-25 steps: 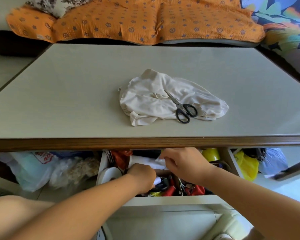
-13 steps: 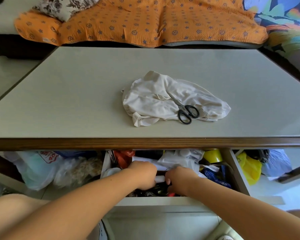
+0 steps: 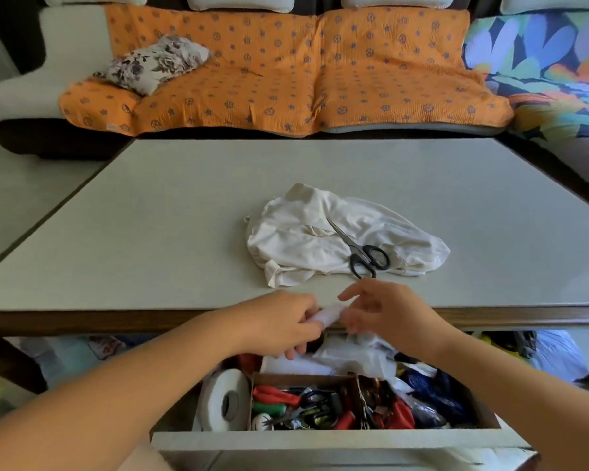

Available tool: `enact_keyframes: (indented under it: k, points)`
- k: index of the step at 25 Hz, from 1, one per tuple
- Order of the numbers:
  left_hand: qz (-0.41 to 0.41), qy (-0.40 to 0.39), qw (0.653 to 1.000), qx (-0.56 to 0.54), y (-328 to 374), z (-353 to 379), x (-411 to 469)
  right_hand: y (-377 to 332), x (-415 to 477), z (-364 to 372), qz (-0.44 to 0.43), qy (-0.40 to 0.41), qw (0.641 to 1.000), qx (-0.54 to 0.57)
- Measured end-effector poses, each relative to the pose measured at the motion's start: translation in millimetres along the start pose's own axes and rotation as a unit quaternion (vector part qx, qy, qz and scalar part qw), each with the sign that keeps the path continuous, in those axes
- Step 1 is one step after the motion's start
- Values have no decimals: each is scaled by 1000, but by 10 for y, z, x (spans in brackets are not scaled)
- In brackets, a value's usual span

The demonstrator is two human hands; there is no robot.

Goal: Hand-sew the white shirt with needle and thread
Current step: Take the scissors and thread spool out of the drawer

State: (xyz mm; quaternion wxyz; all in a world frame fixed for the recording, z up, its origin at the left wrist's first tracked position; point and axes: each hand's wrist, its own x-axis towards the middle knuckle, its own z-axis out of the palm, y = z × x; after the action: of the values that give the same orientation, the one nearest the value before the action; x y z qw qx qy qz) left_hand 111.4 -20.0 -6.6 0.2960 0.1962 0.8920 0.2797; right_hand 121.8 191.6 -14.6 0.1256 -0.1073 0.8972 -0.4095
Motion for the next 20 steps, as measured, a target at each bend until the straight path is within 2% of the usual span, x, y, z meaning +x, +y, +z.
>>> enact_keyframes:
  k: [5, 9, 12, 16, 20]
  points:
    - [59, 122, 982, -128, 36, -238, 222, -67, 209, -227, -13, 77, 995, 65]
    - [78, 179, 975, -110, 20, -297, 469, -26, 428, -350, -7, 91, 995, 49]
    - [77, 199, 971, -107, -8, -403, 658, 29, 593, -419, -9, 123, 992, 21]
    - [71, 180, 957, -215, -86, -499, 858, 8, 802, -373, -13, 160, 977, 138]
    - [59, 172, 939, -292, -151, -579, 967, -27, 954, -335, -22, 174, 963, 204]
